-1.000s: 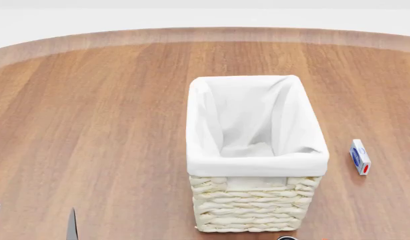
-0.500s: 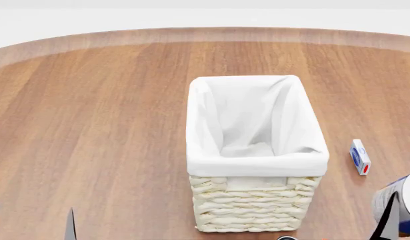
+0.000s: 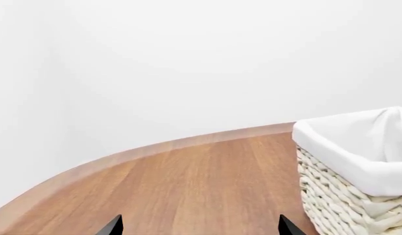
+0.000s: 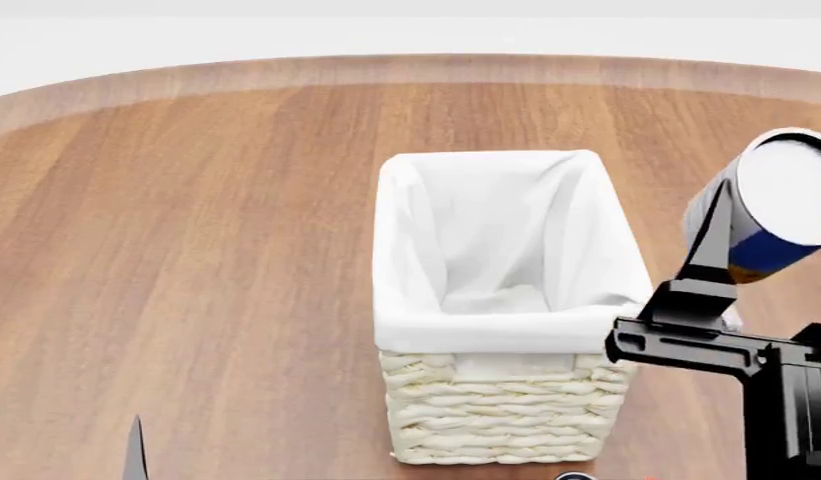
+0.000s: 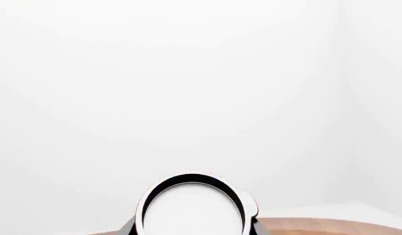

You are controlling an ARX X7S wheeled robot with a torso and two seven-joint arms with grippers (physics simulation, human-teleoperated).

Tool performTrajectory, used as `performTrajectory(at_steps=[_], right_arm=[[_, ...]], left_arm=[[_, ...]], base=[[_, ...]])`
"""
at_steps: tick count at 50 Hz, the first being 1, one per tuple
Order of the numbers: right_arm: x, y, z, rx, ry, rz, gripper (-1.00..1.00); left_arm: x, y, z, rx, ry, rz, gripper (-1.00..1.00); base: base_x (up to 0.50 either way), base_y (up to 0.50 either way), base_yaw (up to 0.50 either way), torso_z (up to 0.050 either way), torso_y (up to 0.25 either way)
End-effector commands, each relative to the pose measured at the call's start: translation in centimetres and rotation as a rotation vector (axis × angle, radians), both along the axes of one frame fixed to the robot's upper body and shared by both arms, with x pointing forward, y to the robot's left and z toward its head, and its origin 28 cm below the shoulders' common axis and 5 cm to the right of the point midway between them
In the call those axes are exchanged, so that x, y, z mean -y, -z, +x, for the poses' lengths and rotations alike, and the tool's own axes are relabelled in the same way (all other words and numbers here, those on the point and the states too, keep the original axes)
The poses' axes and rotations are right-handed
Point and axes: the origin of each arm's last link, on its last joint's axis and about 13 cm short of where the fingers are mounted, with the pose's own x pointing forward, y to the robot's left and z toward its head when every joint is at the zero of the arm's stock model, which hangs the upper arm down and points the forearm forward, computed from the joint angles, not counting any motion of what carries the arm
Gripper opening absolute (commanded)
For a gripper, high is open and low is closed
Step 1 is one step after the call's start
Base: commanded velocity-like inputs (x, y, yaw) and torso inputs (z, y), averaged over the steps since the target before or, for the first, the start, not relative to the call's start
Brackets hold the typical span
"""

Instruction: Pick up the alphabet soup and put it in the basket.

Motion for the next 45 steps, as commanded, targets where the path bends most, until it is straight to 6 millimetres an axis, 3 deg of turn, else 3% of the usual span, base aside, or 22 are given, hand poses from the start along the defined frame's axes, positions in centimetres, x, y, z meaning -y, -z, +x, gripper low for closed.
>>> performTrajectory(at_steps=[1, 16, 27, 32, 45], right_arm=[[-1.1, -2.4, 2.8, 0.029, -0.008, -0.036, -1.0], [-2.7, -2.6, 6.3, 0.002, -0.043, -0.032, -1.0], [-4.5, -3.5, 10.7, -0.046, -0.072, -0.02, -1.0], [-5.1, -4.0, 11.5, -0.072, -0.083, -0.014, -1.0], [-6.7, -3.2, 16.1, -0.142, -0.038, -0.069, -1.0]], left_arm=[[-0.1, 0.0, 0.0, 0.0, -0.002, -0.001, 1.0], [-0.2, 0.2, 0.0, -0.004, -0.005, -0.004, 1.0], [-0.2, 0.2, 0.0, -0.004, -0.004, -0.005, 1.0], [-0.2, 0.1, 0.0, -0.003, -0.005, -0.006, 1.0], [-0.3, 0.0, 0.0, -0.001, -0.009, -0.005, 1.0]], base=[[0.0, 0.0, 0.0, 0.0, 0.0], [0.0, 0.0, 0.0, 0.0, 0.001], [0.0, 0.0, 0.0, 0.0, 0.001], [0.0, 0.0, 0.0, 0.0, 0.0], [0.0, 0.0, 0.0, 0.0, 0.001]])
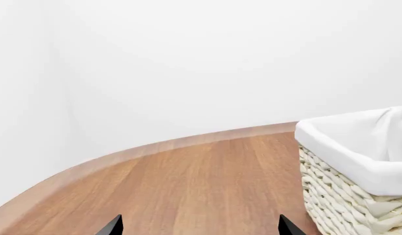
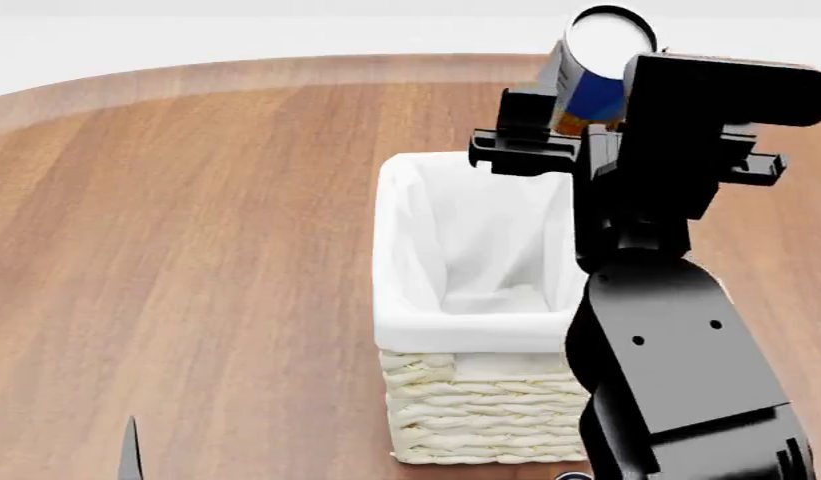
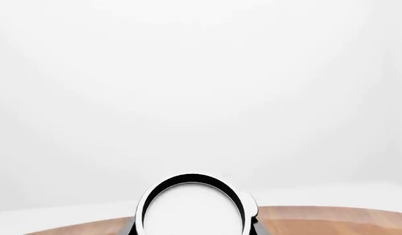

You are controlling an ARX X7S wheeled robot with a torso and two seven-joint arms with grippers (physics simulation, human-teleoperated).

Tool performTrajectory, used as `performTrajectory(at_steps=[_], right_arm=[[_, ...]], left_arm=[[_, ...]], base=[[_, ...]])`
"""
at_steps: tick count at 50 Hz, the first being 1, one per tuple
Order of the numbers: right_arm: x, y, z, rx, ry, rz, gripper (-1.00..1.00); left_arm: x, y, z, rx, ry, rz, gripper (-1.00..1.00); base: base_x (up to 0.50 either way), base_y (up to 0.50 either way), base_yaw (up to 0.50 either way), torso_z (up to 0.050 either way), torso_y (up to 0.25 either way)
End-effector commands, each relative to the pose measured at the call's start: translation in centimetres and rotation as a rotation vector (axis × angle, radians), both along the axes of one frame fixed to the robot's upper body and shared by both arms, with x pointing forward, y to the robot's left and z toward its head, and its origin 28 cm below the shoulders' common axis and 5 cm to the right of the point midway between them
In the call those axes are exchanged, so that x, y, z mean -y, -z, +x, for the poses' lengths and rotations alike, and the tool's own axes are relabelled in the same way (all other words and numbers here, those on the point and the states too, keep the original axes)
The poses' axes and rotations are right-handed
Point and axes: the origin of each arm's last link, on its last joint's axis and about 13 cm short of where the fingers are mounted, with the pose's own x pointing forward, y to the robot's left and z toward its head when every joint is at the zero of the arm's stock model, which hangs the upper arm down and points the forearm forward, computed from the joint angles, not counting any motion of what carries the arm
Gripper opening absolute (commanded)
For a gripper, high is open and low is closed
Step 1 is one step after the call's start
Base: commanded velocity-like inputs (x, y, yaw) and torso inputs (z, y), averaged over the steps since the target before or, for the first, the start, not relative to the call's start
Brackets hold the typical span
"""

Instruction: Pick up the alphabet soup and put it in the basket.

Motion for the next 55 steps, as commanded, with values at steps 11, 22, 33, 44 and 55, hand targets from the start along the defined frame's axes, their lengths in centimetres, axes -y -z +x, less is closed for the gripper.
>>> performTrajectory(at_steps=[11, 22, 33, 44, 55], right_arm=[[-1.7, -0.7, 5.3, -0.064, 0.07, -0.109, -1.0], [-1.3, -0.4, 8.2, -0.186, 0.115, -0.113, -1.0], [-1.2, -0.1, 8.2, -0.311, 0.141, -0.222, -1.0], [-1.7, 0.2, 8.0, -0.408, 0.097, -0.378, -1.0], [-1.8, 0.7, 7.8, -0.478, 0.037, -0.464, -1.0]], left_arm=[[-0.2, -0.1, -0.1, 0.004, -0.006, -0.002, 1.0], [-0.2, 0.0, -0.1, 0.002, -0.007, -0.004, 1.0], [-0.1, 0.0, 0.0, 0.0, -0.005, -0.005, 1.0], [-0.2, 0.0, 0.0, 0.0, -0.009, -0.006, 1.0], [-0.1, 0.1, 0.1, -0.003, -0.009, -0.007, 1.0]], base=[[0.0, 0.0, 0.0, 0.0, 0.001], [0.0, 0.0, 0.0, 0.0, 0.001], [0.0, 0.0, 0.0, 0.001, 0.001], [0.0, 0.0, 0.0, 0.0, 0.001], [0.0, 0.0, 0.0, 0.0, 0.001]])
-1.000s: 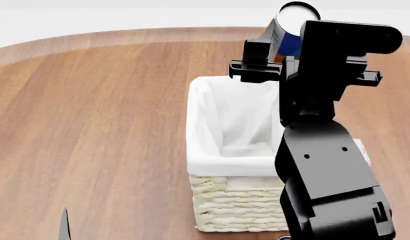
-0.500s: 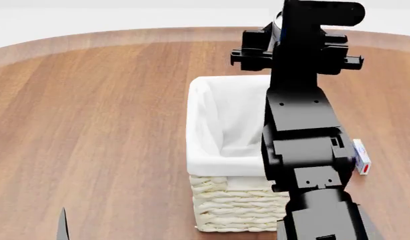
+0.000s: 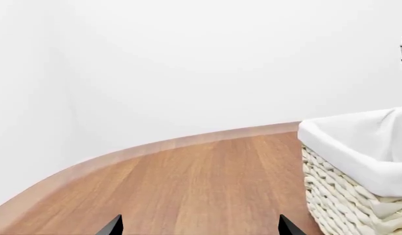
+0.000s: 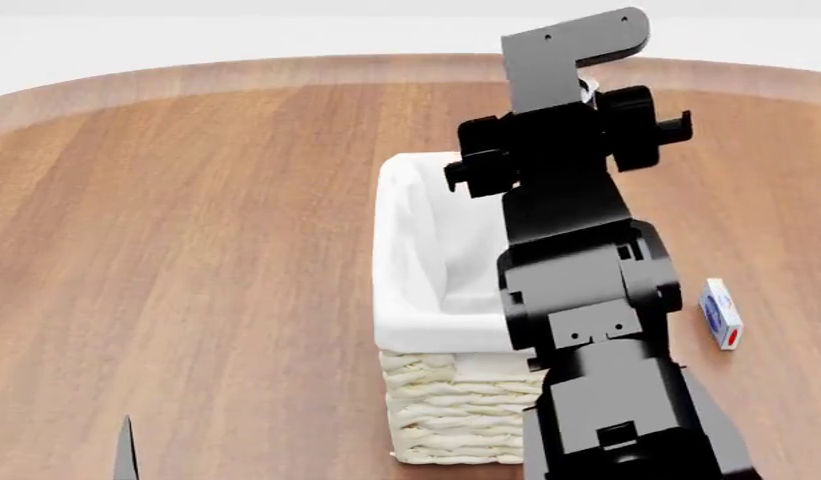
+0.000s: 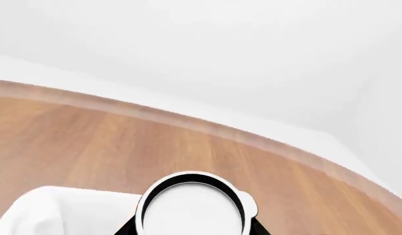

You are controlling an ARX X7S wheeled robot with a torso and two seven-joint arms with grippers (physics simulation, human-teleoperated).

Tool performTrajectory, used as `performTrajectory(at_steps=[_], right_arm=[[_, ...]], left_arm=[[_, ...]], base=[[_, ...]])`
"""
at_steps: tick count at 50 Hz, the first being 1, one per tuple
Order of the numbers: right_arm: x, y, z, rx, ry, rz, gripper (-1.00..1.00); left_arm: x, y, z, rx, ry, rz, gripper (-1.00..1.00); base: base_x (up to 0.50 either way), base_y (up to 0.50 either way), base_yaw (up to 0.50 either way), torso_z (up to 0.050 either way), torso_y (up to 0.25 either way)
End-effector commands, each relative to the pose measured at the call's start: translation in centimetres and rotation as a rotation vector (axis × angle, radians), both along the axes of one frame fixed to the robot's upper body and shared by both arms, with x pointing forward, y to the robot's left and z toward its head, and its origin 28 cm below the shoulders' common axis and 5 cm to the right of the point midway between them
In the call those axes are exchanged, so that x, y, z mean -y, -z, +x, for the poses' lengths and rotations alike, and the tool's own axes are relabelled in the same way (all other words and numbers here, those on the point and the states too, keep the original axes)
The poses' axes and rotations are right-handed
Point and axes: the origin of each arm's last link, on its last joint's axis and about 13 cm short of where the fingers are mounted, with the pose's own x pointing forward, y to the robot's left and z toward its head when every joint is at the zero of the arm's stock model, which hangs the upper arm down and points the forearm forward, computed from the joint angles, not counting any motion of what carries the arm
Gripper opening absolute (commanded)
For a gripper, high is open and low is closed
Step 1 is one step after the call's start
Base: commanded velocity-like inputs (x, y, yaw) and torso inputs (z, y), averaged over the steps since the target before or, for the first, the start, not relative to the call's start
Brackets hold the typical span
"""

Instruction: Pick up the alphabet soup and put it in the basket.

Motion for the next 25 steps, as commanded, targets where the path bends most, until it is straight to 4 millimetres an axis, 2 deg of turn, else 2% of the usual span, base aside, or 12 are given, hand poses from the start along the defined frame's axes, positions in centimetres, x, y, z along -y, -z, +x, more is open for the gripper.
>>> performTrajectory(at_steps=[1, 9, 13, 25], right_arm=[[-0.18, -0.48, -0.1, -0.074, -0.069, -0.126, -1.0], [-0.27, -0.25, -0.32, -0.172, -0.167, -0.06, -1.0], [-0.41, -0.49, -0.42, -0.204, -0.186, 0.037, -1.0], [-0.15, 0.02, -0.69, -0.25, -0.128, 0.086, -1.0]], left_arm=[[0.02, 0.06, 0.05, -0.003, 0.0, -0.001, 1.0], [0.04, 0.13, 0.14, -0.008, 0.002, -0.001, 1.0], [0.02, 0.11, 0.13, -0.009, 0.002, -0.001, 1.0], [-0.02, 0.08, 0.11, -0.009, 0.001, -0.002, 1.0]], base=[[0.0, 0.0, 0.0, 0.0, 0.0], [0.0, 0.0, 0.0, 0.0, 0.0], [0.0, 0.0, 0.0, 0.0, 0.0], [0.0, 0.0, 0.0, 0.0, 0.001]])
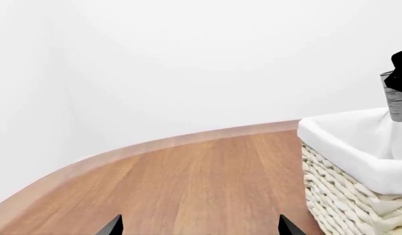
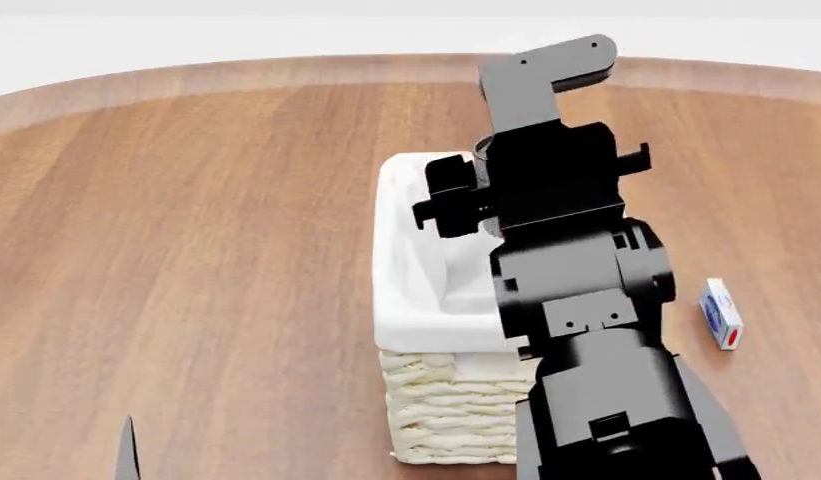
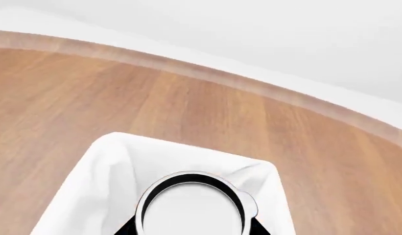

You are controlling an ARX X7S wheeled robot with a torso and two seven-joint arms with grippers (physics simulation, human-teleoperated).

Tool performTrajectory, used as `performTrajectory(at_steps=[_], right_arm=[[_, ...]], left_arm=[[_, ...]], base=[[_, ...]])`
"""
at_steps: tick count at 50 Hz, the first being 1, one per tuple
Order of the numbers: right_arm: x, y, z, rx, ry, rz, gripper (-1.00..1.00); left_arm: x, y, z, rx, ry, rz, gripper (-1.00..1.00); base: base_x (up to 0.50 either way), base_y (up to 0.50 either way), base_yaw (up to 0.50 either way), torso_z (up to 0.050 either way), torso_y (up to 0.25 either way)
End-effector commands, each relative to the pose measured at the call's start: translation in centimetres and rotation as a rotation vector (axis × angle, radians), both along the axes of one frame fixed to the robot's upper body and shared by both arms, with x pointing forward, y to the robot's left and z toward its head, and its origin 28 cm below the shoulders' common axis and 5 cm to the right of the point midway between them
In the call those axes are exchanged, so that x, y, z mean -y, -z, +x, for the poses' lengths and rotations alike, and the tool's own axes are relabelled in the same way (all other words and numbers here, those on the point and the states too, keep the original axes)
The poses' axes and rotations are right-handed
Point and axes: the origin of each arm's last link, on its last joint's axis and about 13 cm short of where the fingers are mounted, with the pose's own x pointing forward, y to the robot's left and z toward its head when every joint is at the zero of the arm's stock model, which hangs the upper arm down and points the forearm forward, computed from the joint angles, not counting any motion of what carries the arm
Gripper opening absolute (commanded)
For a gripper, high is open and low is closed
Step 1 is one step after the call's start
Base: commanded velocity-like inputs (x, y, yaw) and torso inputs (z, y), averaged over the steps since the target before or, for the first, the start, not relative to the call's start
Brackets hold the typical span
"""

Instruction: Pick up the alphabet soup and put it in the basket.

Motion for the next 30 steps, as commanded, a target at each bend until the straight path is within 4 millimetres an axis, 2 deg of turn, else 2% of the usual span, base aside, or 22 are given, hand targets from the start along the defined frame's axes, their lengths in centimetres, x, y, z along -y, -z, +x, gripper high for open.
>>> performTrajectory(at_steps=[1, 15, 30], right_arm=[[0.4, -0.3, -0.1, -0.044, 0.02, -0.001, -1.0], [1.0, 1.1, -0.6, -0.11, 0.06, -0.065, -1.0], [0.4, 0.1, -0.3, -0.091, -0.027, -0.004, -1.0]], left_arm=[[0.0, 0.0, 0.0, -0.002, 0.0, 0.0, 1.0], [0.0, 0.2, 0.1, -0.007, 0.0, 0.0, 1.0], [0.0, 0.2, 0.1, -0.007, 0.0, 0.0, 1.0]], base=[[0.0, 0.0, 0.0, 0.0, 0.0], [0.0, 0.0, 0.0, 0.001, 0.001], [0.0, 0.0, 0.0, 0.0, 0.001]])
